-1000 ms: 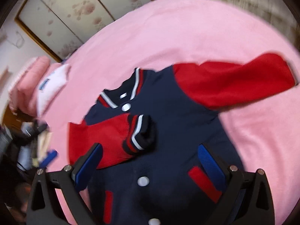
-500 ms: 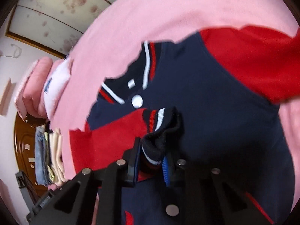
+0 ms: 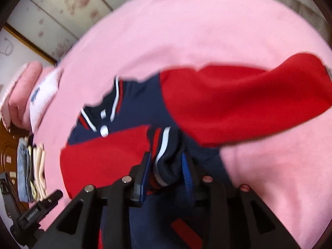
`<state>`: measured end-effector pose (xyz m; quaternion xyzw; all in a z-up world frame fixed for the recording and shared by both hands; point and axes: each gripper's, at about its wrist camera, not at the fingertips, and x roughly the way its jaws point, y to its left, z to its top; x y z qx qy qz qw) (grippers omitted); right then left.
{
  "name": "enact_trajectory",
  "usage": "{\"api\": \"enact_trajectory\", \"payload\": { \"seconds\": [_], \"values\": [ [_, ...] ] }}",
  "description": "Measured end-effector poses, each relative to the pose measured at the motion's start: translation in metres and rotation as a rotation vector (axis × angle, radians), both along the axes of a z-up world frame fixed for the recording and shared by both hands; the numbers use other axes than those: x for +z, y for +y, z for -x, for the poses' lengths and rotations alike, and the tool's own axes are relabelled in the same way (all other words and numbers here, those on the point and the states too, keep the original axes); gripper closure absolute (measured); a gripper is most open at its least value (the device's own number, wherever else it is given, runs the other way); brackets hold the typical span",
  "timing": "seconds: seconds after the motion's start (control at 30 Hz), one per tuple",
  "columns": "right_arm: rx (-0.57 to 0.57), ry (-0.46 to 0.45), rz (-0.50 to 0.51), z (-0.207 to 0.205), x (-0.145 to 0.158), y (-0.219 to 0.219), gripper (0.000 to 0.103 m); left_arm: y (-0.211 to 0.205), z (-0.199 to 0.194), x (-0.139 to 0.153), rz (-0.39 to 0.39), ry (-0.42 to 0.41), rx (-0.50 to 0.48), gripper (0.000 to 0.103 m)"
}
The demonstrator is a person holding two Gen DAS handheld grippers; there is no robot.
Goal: Fold large clothes
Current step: 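Lay the red sleeve flat across the jacket body and open the left tool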
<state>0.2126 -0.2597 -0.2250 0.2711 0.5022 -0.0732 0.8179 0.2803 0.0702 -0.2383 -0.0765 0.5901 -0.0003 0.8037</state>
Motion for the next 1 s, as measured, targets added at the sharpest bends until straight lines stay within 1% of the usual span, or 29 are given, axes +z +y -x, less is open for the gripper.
{"api": "enact_trajectory", "payload": {
  "seconds": [0.03,0.07,0.1,0.13,0.2,0.23,0.27,0.3,0.33,0.37,0.4,0.43,0.5,0.53,0.57,0.6,0.63,0.67,0.7,0.73,0.77,0.8,0.83,0.87,0.9,0.93,0.97,1.0],
  "values": [
    [-0.002,-0.041,-0.001,0.003,0.007,0.0,0.073,-0.005,-0.002,0.001,-0.008,0.001,-0.016,0.019],
    [0.019,-0.089,-0.011,0.004,0.014,0.002,0.073,-0.008,-0.003,0.003,-0.011,0.003,-0.03,0.019],
    [0.082,-0.143,-0.037,0.002,0.021,0.01,0.073,-0.012,-0.005,0.005,-0.005,0.002,-0.045,0.019],
    [0.136,-0.164,-0.062,-0.002,0.023,0.017,0.073,-0.013,-0.007,0.006,0.004,0.0,-0.05,0.02],
    [0.265,-0.156,-0.133,-0.015,0.017,0.037,0.073,-0.013,-0.012,0.009,0.028,0.004,-0.043,0.024],
    [0.325,-0.132,-0.174,-0.024,0.008,0.05,0.073,-0.014,-0.016,0.008,0.034,0.014,-0.032,0.024],
    [0.36,-0.115,-0.205,-0.03,-0.001,0.06,0.074,-0.015,-0.02,0.007,0.037,0.023,-0.022,0.025],
    [0.392,-0.1,-0.235,-0.035,-0.011,0.068,0.078,-0.017,-0.024,0.006,0.037,0.033,-0.015,0.025],
    [0.411,-0.077,-0.242,-0.041,-0.023,0.075,0.082,-0.018,-0.026,0.007,0.034,0.037,-0.013,0.025],
    [0.405,-0.042,-0.213,-0.046,-0.032,0.078,0.088,-0.019,-0.027,0.008,0.028,0.037,-0.011,0.025],
    [0.366,-0.011,-0.169,-0.049,-0.041,0.074,0.097,-0.019,-0.027,0.008,0.024,0.033,-0.01,0.025],
    [0.32,-0.01,-0.163,-0.049,-0.045,0.067,0.1,-0.021,-0.026,0.009,0.021,0.03,-0.012,0.025],
    [0.2,-0.022,-0.184,-0.041,-0.049,0.041,0.102,-0.024,-0.024,0.009,0.014,0.031,-0.024,0.025],
    [0.138,-0.014,-0.131,-0.035,-0.049,0.027,0.102,-0.025,-0.023,0.008,0.011,0.034,-0.028,0.025],
    [0.108,-0.017,-0.086,-0.029,-0.047,0.016,0.103,-0.028,-0.023,0.005,0.006,0.037,-0.032,0.025],
    [0.1,-0.033,-0.096,-0.024,-0.047,0.005,0.103,-0.03,-0.024,0.003,-0.008,0.042,-0.03,0.025],
    [0.102,-0.043,-0.143,-0.021,-0.048,-0.004,0.103,-0.032,-0.026,0.0,-0.022,0.044,-0.029,0.025],
    [0.11,-0.038,-0.168,-0.021,-0.047,-0.008,0.103,-0.035,-0.029,-0.004,-0.03,0.043,-0.035,0.025],
    [0.126,-0.044,-0.151,-0.021,-0.041,-0.008,0.102,-0.039,-0.034,-0.008,-0.043,0.04,-0.046,0.025],
    [0.146,-0.062,-0.129,-0.02,-0.036,-0.006,0.098,-0.041,-0.039,-0.011,-0.052,0.037,-0.05,0.025],
    [0.192,-0.111,-0.084,-0.021,-0.025,0.001,0.097,-0.044,-0.045,-0.014,-0.068,0.027,-0.053,0.025],
    [0.243,-0.148,-0.077,-0.022,-0.018,0.01,0.097,-0.045,-0.051,-0.018,-0.085,0.022,-0.053,0.03],
    [0.29,-0.16,-0.098,-0.023,-0.015,0.018,0.097,-0.046,-0.056,-0.021,-0.115,0.019,-0.04,0.036],
    [0.354,-0.154,-0.148,-0.027,-0.017,0.027,0.097,-0.045,-0.061,-0.025,-0.149,0.014,-0.019,0.045],
    [0.413,-0.139,-0.2,-0.035,-0.021,0.037,0.097,-0.044,-0.069,-0.032,-0.178,0.009,0.003,0.045],
    [0.448,-0.127,-0.213,-0.038,-0.025,0.047,0.097,-0.042,-0.073,-0.036,-0.174,0.003,0.009,0.045],
    [0.471,-0.112,-0.192,-0.043,-0.031,0.056,0.097,-0.04,-0.08,-0.041,-0.174,-0.016,0.008,0.045],
    [0.477,-0.083,-0.113,-0.048,-0.038,0.062,0.098,-0.039,-0.084,-0.043,-0.186,-0.039,-0.004,0.045]
  ]
}}
